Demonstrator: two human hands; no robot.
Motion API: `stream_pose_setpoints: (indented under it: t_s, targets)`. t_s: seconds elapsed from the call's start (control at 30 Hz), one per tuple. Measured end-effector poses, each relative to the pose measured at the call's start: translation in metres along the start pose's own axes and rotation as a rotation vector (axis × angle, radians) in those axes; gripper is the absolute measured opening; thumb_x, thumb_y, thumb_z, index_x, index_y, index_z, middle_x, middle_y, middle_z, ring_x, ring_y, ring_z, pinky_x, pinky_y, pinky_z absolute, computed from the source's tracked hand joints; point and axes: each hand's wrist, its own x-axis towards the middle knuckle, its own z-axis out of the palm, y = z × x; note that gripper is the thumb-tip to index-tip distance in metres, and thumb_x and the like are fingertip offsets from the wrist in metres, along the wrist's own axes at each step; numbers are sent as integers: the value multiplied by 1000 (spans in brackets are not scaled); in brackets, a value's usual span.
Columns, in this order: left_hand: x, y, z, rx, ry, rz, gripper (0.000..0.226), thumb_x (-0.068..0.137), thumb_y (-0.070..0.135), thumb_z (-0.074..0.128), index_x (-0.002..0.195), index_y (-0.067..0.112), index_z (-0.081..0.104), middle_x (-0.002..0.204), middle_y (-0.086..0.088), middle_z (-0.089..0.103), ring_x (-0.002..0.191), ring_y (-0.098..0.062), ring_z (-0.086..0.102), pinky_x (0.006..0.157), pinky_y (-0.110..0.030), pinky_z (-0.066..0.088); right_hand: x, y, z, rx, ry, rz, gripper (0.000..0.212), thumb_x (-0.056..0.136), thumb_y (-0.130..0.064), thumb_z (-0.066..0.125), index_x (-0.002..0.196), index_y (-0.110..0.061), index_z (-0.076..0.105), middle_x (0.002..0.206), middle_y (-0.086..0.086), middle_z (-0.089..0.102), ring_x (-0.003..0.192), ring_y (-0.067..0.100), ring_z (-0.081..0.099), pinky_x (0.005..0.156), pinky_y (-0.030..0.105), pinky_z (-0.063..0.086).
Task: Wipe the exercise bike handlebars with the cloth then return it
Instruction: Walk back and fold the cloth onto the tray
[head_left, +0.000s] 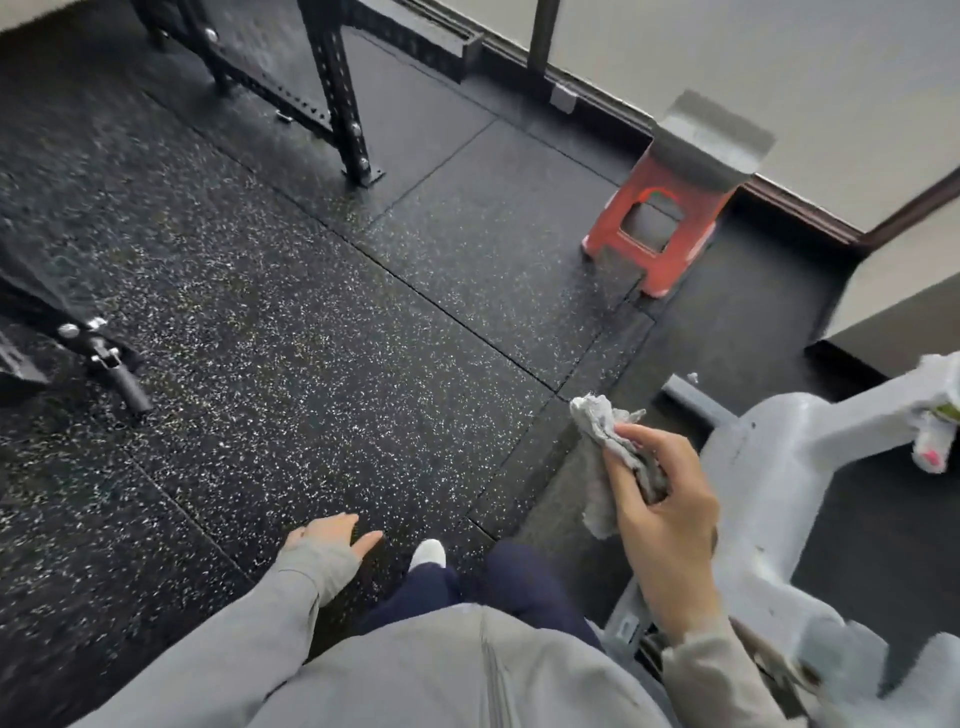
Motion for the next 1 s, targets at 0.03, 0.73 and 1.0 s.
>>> stream_pose_setpoints:
  t_s: [0.03, 0.73, 1.0]
  targets:
    - [8, 5, -12, -5, -3, 11, 62, 92, 59, 28, 143, 23, 29, 151, 4, 33, 137, -17, 33, 115, -32, 25, 8, 1, 1, 4, 26, 31, 20, 83, -7, 68, 100, -18, 66, 98, -2, 64, 96, 2, 60, 84, 13, 42]
    - [173, 255, -264, 133, 147, 324, 59, 94, 54, 32, 142, 20, 32, 150, 1, 34, 137, -17, 33, 112, -32, 27, 261, 93, -70, -88, 367, 230, 21, 81, -16, 67, 100, -25, 64, 98, -15, 63, 94, 0, 59, 84, 16, 46]
    - [262, 287, -326, 259, 77, 284, 61, 92, 59, 29, 142, 23, 31, 152, 3, 31, 139, -15, 28, 116, -33, 24, 372, 110, -51, -172, 345, 221, 26, 80, -9, 70, 100, -24, 64, 96, -5, 62, 93, 10, 60, 83, 34, 50]
